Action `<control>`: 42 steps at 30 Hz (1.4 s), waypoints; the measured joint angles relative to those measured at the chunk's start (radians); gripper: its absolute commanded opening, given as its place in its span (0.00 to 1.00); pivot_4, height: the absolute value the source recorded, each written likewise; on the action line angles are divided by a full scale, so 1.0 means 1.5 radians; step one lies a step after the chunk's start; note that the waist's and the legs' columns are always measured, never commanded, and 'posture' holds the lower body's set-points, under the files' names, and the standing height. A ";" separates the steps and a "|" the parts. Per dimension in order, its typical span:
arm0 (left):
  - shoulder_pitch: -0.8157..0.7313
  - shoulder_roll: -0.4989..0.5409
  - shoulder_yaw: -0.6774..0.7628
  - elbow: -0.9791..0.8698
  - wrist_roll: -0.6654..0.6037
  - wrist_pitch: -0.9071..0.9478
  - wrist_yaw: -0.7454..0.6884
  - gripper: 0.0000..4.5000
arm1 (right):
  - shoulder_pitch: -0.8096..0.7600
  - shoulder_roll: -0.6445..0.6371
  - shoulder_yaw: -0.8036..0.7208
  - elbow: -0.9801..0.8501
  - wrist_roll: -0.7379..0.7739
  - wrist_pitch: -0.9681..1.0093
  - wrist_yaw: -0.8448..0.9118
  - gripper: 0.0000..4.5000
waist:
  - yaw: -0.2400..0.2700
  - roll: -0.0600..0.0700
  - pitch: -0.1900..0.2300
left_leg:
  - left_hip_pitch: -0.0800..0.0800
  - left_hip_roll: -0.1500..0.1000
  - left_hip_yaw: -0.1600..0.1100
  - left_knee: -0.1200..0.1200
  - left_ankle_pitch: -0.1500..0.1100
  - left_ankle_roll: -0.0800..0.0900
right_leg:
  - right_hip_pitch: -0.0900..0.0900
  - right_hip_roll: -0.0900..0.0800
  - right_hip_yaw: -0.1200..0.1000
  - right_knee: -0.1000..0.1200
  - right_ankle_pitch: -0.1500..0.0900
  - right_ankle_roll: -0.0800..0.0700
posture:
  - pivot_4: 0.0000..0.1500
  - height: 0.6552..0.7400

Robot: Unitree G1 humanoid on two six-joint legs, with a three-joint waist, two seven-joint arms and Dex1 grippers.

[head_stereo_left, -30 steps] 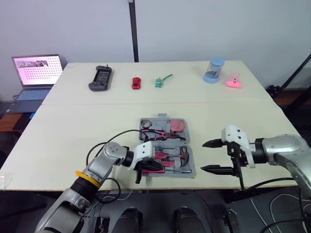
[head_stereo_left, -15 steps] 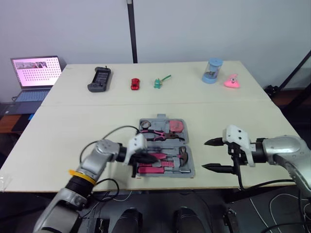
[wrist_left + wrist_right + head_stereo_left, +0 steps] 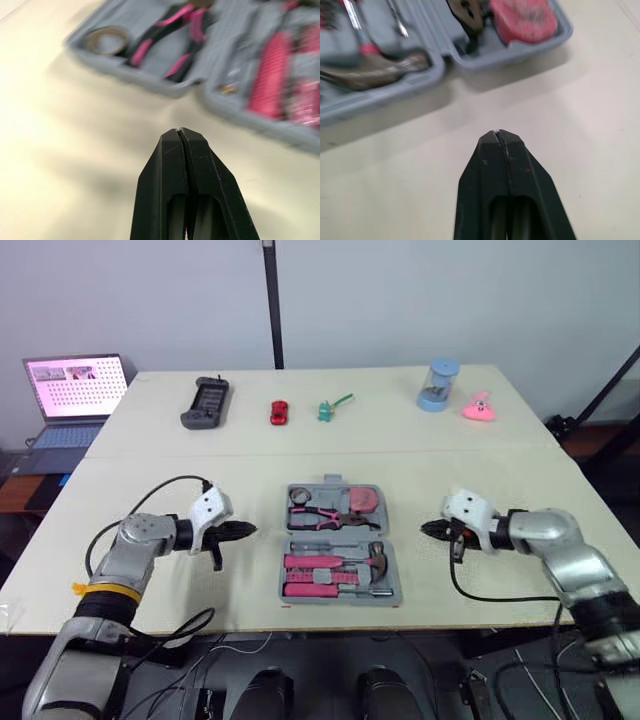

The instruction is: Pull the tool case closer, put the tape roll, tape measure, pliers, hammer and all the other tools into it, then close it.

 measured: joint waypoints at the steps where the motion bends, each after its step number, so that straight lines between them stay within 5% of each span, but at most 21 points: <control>1: -0.003 -0.005 -0.001 0.014 0.008 -0.014 0.004 0.00 | -0.008 0.005 0.006 0.017 -0.002 -0.008 0.008 0.01 | 0.000 0.000 0.000 | 0.000 0.000 0.000 0.000 0.000 0.000 | 0.000 0.000 0.000 0.000 0.000 0.000 | 1.00 0.24; 9: -0.056 -0.073 -0.033 0.114 0.053 -0.063 0.018 0.00 | -0.088 0.074 0.063 0.204 -0.081 -0.137 0.025 0.01 | -0.003 0.000 0.000 | -0.001 -0.001 0.000 0.000 0.000 -0.001 | -0.001 0.000 0.000 0.001 0.000 0.000 | 1.00 0.24; 20: -0.071 -0.119 -0.047 0.154 0.078 -0.067 0.018 0.00 | -0.119 0.147 0.069 0.253 -0.103 -0.164 0.037 0.01 | -0.003 0.000 0.000 | -0.001 -0.001 0.000 0.000 0.000 -0.001 | -0.001 0.000 0.000 0.001 0.000 0.000 | 1.00 0.24; 42: 0.037 -0.104 -0.044 -0.062 0.079 0.071 0.025 0.00 | -0.080 0.164 0.054 0.184 -0.104 -0.113 0.055 0.01 | -0.004 0.000 0.000 | -0.001 0.000 -0.001 0.000 0.000 -0.001 | -0.002 0.000 0.000 0.002 0.000 0.000 | 1.00 0.24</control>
